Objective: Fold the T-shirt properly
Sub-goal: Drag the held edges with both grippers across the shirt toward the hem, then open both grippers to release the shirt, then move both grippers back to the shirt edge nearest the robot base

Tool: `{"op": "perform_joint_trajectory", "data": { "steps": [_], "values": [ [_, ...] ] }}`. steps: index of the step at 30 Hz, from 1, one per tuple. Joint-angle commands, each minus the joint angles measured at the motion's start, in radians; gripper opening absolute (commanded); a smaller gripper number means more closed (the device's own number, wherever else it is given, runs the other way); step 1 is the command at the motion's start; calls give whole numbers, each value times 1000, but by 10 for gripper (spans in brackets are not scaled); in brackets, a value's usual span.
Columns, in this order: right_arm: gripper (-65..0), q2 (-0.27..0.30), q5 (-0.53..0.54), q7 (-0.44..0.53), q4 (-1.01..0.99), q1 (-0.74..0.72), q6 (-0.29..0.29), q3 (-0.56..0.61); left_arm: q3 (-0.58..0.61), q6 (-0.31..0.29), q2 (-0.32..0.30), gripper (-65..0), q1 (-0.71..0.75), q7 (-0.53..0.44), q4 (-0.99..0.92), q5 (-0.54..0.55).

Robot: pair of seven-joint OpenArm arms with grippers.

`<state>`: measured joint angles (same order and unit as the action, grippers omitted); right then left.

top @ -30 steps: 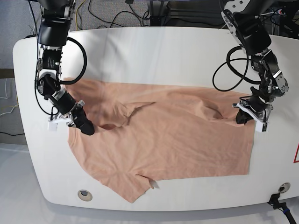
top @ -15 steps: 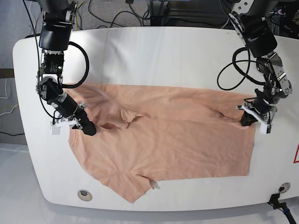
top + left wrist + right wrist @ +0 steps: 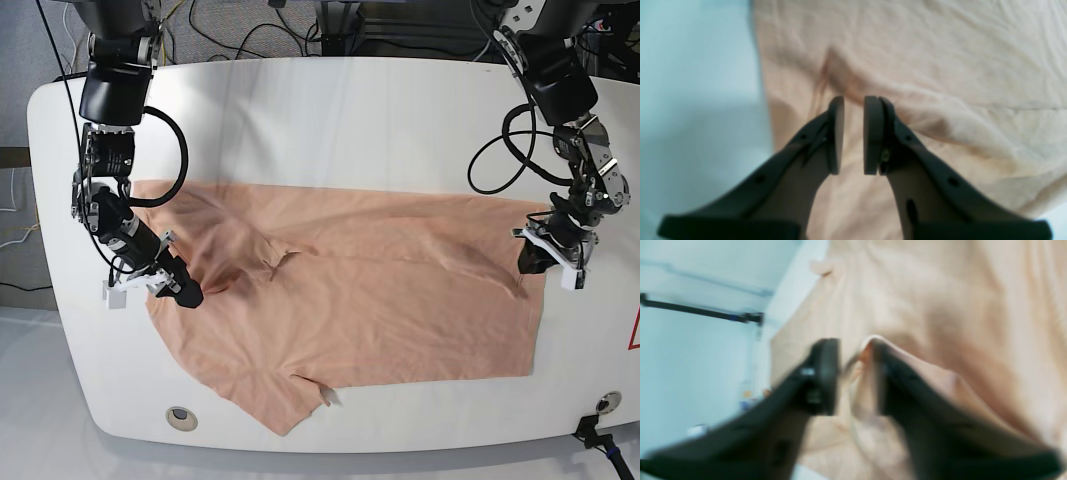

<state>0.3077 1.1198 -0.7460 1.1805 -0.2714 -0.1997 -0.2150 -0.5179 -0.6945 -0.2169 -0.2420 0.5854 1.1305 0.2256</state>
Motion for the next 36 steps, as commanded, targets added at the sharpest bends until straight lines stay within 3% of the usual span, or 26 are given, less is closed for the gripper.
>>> {"op": "perform_joint_trajectory", "data": {
  "steps": [1,3,5,8,13,17,21,28,31,36],
  "values": [
    [-324,15,-1,12,17,-44,-14,-5,-2,-4,-22,-521,-20,-21,21,16],
    [-204,21,-5,4,19,-58,-14,-5,-5,-4,-23,-460,-20,-21,23,16],
    [-123,46,7,-27,22,-65,-19,-5,-5,-4,-39,-417,-16,-21,44,16],
    [-102,55,4,-91,68,-73,-20,-7,-6,-4,-43,-379,-6,-21,87,16],
    [-102,66,-71,-103,263,2,-20,7,0,-4,-45,-374,65,-21,233,14],
    [-102,58,-338,-111,399,51,-20,111,48,-4,-66,-377,126,-21,314,14],
    [-102,2,-651,-71,477,91,-24,148,69,-4,-69,-377,161,-23,354,14],
    [-106,-83,-912,105,382,100,-123,165,69,-4,-66,-378,168,-23,348,14],
    [-186,-97,-963,181,322,99,-152,165,69,-4,-66,-378,168,-23,348,14],
    [-526,-101,-969,243,215,64,-177,164,69,-4,-66,-378,168,-23,348,14]
  ]
}}
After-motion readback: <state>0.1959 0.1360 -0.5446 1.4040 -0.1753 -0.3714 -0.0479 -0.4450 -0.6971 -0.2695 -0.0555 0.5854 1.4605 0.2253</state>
